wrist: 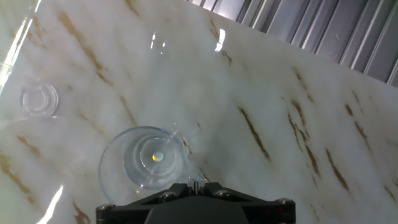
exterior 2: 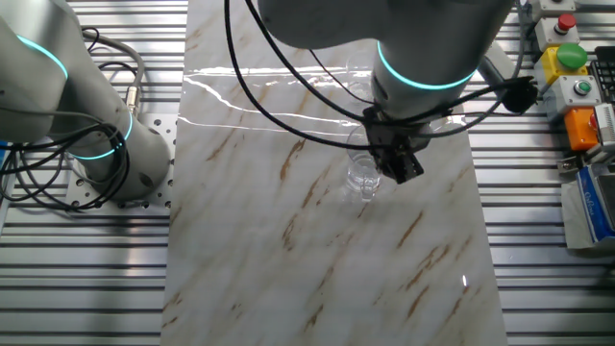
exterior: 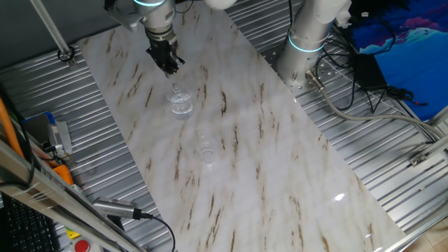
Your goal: Pour the water from one cup into another empty cup
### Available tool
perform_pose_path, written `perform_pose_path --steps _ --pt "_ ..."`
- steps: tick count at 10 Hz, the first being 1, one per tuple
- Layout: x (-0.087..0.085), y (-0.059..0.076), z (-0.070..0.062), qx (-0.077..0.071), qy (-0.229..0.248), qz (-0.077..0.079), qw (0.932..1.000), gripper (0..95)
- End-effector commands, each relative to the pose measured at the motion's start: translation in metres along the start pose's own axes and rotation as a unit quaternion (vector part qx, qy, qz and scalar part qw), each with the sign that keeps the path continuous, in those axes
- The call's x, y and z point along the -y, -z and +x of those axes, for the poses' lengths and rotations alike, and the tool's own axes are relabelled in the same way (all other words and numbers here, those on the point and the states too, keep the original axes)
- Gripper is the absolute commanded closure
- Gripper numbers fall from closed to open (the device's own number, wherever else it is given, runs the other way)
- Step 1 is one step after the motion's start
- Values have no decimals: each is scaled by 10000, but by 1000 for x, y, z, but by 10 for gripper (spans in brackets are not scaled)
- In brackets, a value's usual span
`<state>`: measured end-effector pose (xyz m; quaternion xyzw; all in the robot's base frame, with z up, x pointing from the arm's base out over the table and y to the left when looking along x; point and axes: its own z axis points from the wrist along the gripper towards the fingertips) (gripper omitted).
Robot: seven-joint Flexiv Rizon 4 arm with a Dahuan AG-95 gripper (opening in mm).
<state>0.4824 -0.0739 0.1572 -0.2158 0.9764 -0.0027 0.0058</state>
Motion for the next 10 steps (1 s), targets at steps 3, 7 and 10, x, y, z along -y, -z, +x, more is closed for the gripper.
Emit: perform_pose_path --steps 3,7,10 --pt "0 0 0 329 82 -452 9984 0" --pt "-4 -2 -5 341 34 -505 9981 0" --pt "-10 -4 -13 357 263 -484 9978 0"
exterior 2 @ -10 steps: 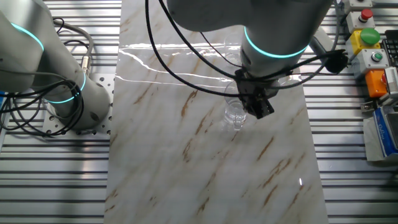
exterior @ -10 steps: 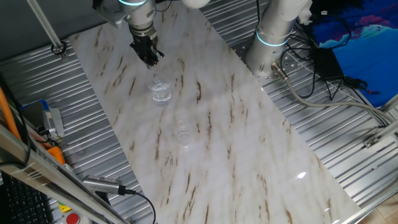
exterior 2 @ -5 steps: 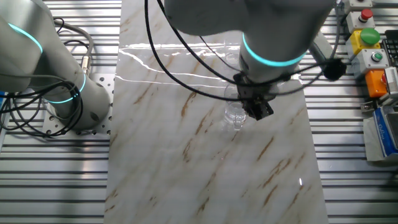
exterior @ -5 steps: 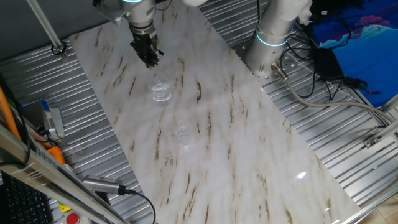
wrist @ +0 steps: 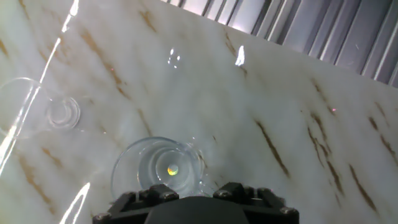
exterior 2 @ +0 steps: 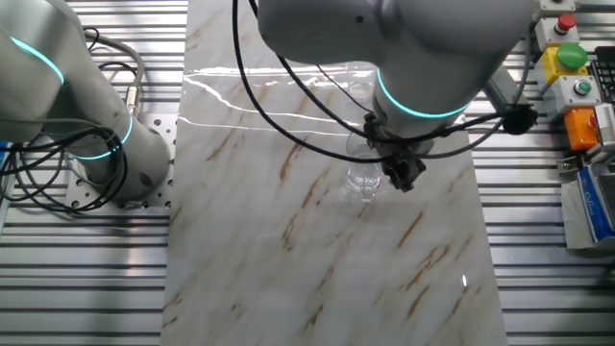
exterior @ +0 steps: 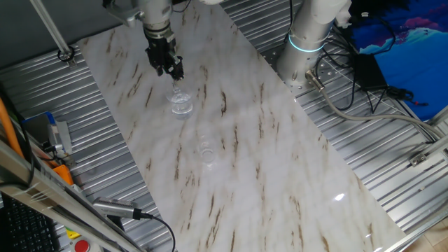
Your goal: Pour the water from one cup into another empty cup
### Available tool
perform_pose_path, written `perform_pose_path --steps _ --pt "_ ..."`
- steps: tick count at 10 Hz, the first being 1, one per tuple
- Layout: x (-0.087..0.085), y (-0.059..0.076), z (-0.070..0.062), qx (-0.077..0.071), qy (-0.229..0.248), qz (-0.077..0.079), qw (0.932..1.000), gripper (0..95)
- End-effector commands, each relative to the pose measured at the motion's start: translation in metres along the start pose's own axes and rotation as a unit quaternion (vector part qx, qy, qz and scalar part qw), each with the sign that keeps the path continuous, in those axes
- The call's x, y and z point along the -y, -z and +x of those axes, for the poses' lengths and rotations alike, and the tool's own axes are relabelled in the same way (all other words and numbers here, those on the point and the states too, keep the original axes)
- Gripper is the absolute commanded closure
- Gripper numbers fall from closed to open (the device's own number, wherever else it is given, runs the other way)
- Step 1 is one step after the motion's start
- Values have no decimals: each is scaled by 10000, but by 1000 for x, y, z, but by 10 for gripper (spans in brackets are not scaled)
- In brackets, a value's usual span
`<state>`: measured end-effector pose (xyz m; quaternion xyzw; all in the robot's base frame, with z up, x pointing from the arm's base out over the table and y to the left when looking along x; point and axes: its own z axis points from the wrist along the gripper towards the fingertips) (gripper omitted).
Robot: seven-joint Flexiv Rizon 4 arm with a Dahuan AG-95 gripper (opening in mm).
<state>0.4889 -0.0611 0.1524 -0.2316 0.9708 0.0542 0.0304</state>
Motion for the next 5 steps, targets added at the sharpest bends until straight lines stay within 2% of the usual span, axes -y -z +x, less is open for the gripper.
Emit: perform_pose_path --steps 1,2,3,5 --pt "-6 0 -7 -14 436 13 9990 0" --pt "-10 0 -10 -44 851 46 9964 0" --pt "-12 -1 -12 -42 991 52 9951 190" --pt "-16 5 -16 -45 1319 171 9911 190"
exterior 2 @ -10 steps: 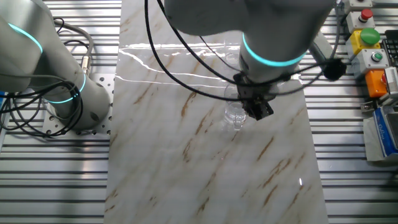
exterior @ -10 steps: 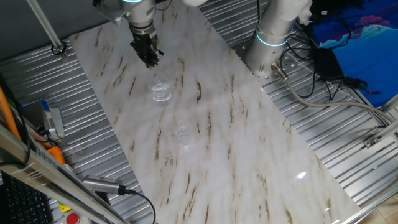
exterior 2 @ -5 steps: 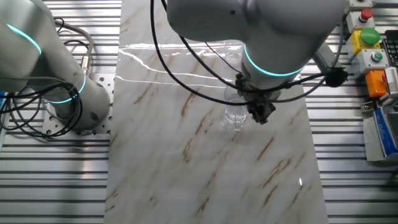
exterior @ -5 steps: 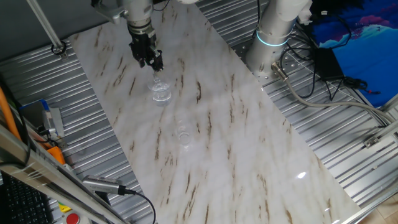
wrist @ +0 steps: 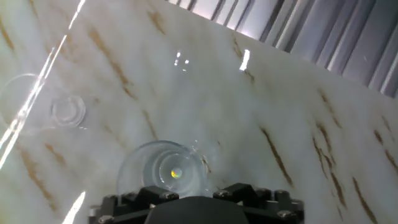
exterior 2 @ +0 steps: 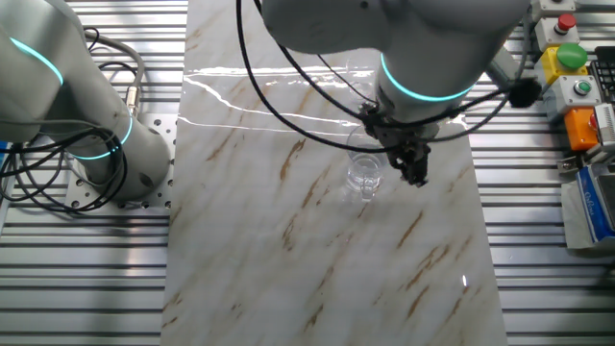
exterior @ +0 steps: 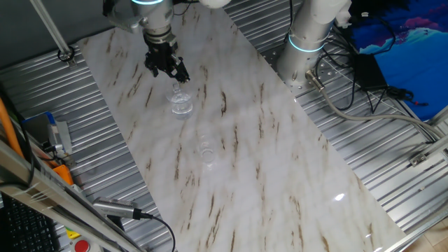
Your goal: Pour the water from one cup into another empty cup
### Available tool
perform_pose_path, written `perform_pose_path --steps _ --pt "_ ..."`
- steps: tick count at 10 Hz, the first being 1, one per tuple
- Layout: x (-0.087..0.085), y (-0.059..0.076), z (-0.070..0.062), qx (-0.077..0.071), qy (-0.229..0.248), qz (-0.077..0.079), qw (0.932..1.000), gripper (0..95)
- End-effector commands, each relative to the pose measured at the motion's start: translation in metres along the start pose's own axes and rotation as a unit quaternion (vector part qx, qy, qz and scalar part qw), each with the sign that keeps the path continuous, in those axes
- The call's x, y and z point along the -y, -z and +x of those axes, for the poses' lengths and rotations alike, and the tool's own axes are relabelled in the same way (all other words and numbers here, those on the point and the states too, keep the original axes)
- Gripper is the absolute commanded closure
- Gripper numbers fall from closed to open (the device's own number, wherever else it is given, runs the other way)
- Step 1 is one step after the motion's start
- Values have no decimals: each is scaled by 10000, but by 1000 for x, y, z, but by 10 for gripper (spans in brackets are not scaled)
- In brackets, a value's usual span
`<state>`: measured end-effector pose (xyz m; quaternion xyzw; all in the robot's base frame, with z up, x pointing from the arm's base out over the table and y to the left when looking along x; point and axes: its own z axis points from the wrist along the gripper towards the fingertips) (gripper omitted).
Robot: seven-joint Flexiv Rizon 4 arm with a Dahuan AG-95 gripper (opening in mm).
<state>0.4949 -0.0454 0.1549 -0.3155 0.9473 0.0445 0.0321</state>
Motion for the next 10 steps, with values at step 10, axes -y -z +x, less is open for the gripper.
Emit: perform_pose_path --steps 10 --pt "-12 7 -1 -194 3800 71 9247 0"
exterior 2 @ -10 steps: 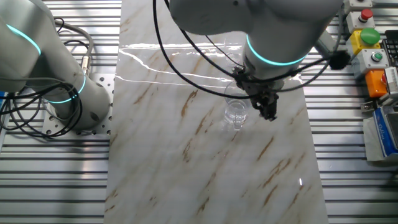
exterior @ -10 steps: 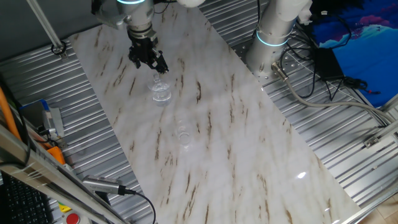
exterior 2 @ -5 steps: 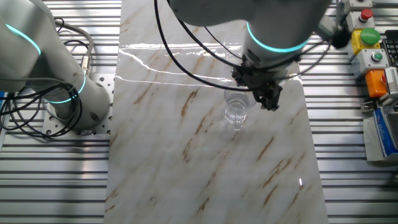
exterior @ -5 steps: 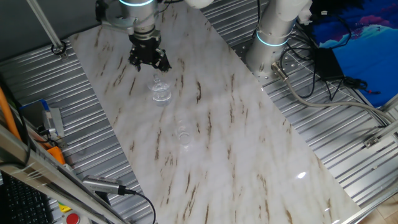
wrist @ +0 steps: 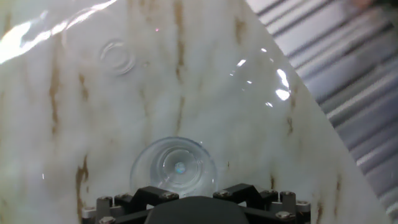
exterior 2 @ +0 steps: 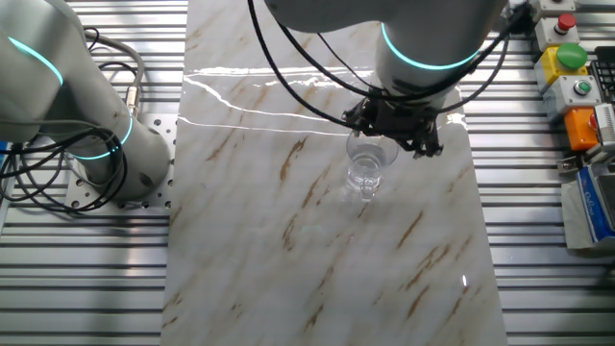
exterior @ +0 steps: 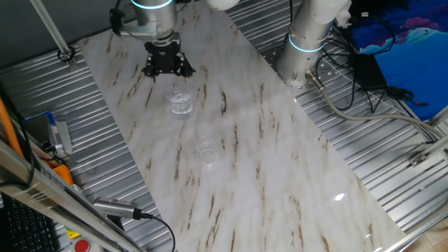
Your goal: Pour the water from one cup into another empty cup
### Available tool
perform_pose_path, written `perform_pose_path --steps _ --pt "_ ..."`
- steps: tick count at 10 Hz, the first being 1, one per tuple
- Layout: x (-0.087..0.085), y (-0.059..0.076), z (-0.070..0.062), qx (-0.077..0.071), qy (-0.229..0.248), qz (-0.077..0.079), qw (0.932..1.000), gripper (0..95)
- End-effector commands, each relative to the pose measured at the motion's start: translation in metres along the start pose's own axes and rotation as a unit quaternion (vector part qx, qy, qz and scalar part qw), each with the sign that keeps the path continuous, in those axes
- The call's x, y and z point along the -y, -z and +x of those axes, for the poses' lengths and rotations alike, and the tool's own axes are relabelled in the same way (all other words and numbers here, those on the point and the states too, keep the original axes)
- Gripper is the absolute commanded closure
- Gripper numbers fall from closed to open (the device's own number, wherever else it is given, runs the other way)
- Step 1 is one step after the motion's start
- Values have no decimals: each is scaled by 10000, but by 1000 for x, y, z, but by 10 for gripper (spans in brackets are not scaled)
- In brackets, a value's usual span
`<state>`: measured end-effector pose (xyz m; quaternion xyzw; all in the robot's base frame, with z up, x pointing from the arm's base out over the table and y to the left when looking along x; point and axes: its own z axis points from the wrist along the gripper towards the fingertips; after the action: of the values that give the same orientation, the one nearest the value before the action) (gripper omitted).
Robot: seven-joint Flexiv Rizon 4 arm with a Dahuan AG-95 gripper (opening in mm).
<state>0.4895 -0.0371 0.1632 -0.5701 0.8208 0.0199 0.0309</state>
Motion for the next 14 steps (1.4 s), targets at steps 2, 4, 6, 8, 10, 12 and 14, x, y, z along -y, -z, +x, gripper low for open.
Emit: perform_pose_path --steps 2,4,6,8,10,12,14 --pt "-2 -5 0 -35 1343 8 9909 0" --pt "-4 -7 0 -35 1468 13 9892 0" --pt "-3 -8 -3 -49 1352 -24 9908 0" --pt "-2 -12 -11 14 1300 -21 9915 0" --pt "-2 -12 -12 -212 1215 68 9923 0" --pt "-2 -12 -12 -228 1296 21 9913 0" --pt "-6 -13 -12 -87 1700 -29 9854 0"
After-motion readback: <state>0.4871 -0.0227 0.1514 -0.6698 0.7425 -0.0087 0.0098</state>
